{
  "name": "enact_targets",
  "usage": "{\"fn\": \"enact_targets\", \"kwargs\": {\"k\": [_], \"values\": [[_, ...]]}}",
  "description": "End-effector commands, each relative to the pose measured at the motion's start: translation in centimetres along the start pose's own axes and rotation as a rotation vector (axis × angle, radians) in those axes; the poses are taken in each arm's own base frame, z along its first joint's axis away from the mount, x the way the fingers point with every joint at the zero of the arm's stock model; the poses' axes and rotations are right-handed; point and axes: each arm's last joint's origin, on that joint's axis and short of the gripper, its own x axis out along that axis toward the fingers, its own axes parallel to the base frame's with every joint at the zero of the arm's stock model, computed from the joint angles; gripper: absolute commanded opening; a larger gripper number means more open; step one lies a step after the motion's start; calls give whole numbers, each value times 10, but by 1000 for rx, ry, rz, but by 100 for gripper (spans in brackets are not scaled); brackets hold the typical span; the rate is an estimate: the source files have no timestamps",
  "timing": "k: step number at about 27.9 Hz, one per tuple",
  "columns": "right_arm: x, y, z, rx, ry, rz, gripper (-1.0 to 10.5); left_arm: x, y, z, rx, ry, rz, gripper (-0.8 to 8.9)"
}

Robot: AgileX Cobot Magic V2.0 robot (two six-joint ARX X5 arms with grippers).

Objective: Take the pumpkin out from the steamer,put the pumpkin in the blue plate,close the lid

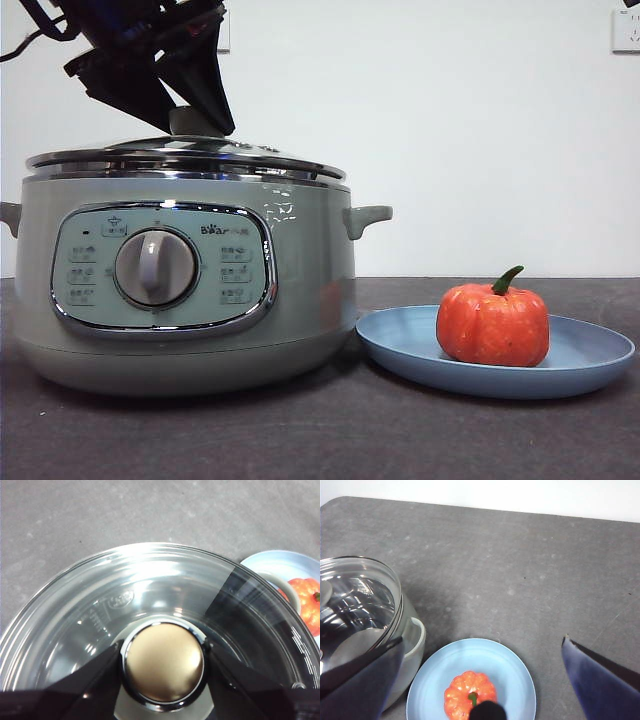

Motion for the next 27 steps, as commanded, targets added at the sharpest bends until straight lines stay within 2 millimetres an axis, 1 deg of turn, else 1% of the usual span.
{"fn": "enact_targets", "kwargs": {"k": [1,13,23,25,26,27], "values": [[1,0,-1,6,0,-7,563,0,-2,5,-3,-28,-11,-9],[2,0,-1,6,2,-7,563,0,-3,-3,-6,51,-12,-9],[2,0,-1,6,2,-7,563,0,-3,-3,13,51,-6,-8],[2,0,-1,6,2,-7,563,0,-3,-3,31,51,-6,10],[2,0,-1,6,2,-6,563,0,-3,-3,31,51,-5,41],[2,0,-1,6,2,-7,563,0,-3,-3,32,50,-1,117]]}}
